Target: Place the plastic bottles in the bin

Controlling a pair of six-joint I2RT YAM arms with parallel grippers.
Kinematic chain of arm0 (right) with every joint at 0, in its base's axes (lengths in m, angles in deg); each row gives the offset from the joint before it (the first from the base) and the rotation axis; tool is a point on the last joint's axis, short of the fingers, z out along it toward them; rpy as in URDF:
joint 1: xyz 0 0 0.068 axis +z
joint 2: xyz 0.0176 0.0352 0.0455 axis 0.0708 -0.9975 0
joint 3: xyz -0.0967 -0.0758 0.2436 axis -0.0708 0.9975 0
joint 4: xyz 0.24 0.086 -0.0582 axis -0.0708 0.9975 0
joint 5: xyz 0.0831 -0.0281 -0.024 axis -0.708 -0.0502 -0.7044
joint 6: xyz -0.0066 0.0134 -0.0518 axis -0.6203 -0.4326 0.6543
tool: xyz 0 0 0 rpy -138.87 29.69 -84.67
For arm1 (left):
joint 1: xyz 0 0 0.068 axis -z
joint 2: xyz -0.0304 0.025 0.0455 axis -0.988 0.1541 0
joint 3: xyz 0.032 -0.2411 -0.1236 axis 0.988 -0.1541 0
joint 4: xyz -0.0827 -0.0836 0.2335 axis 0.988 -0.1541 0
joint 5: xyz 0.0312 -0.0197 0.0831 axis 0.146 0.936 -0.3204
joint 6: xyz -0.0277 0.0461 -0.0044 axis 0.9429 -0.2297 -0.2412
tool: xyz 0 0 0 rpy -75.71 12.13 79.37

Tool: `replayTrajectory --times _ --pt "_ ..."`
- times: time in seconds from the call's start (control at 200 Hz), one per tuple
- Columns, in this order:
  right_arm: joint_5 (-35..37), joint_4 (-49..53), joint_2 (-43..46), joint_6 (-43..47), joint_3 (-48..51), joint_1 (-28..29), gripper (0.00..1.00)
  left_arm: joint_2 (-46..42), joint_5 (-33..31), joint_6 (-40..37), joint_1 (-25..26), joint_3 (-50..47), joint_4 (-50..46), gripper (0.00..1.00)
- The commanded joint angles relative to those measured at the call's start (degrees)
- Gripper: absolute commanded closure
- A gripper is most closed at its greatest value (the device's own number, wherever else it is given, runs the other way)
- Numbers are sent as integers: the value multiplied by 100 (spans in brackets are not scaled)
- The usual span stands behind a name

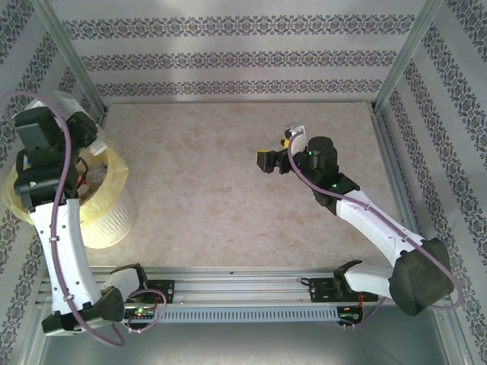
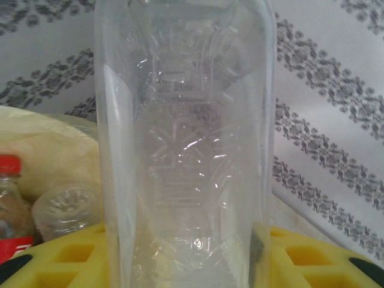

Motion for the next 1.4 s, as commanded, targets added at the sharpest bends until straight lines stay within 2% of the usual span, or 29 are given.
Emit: replayTrajectory --times 0.0,0.16,0.29,0.49,0.52,0.56,0.635,0.685,0.739,0.844,0.969,1.119,1.244,1.324,1.399 --pt "-30 -95 -62 208 -214 49 2 -120 1111 244 -748 114 -166 51" --pt "-22 -90 -142 256 -277 49 2 -102 2692 738 -1868 -459 158 52" --pt "-81 -30 -246 277 -419 51 2 -180 3381 1062 -2455 -996 540 52" --pt "-170 7 -374 287 -589 49 2 -271 3679 996 -2739 -1460 547 50" --pt "-188 11 -388 275 -604 49 2 -281 3592 935 -2739 -1458 441 47" --pt "-219 7 -406 264 -624 49 2 -278 3413 819 -2878 -1385 253 37" --pt "-257 15 -425 260 -651 57 2 -266 2804 552 -2878 -1073 -274 13" --pt "-260 19 -420 258 -655 58 2 -276 2376 357 -2880 -818 -566 5" --pt "-260 21 -420 265 -655 58 2 -277 2030 195 -2880 -544 -820 1" --pt "-260 12 -433 271 -641 58 2 -243 1906 96 -2871 -173 -1025 0" --pt "-269 18 -468 255 -672 58 2 -199 2298 143 -2787 18 -980 0" --pt "-264 15 -498 221 -704 76 2 -164 2620 295 -2194 -129 -653 0" --pt "-269 40 -516 179 -741 106 2 135 2782 92 -1634 -200 -399 0" --pt "-243 67 -496 161 -751 128 2 373 2328 -157 -1202 5 -557 0" --pt "-208 81 -457 146 -719 163 2 482 1589 -145 -1149 42 -730 0"
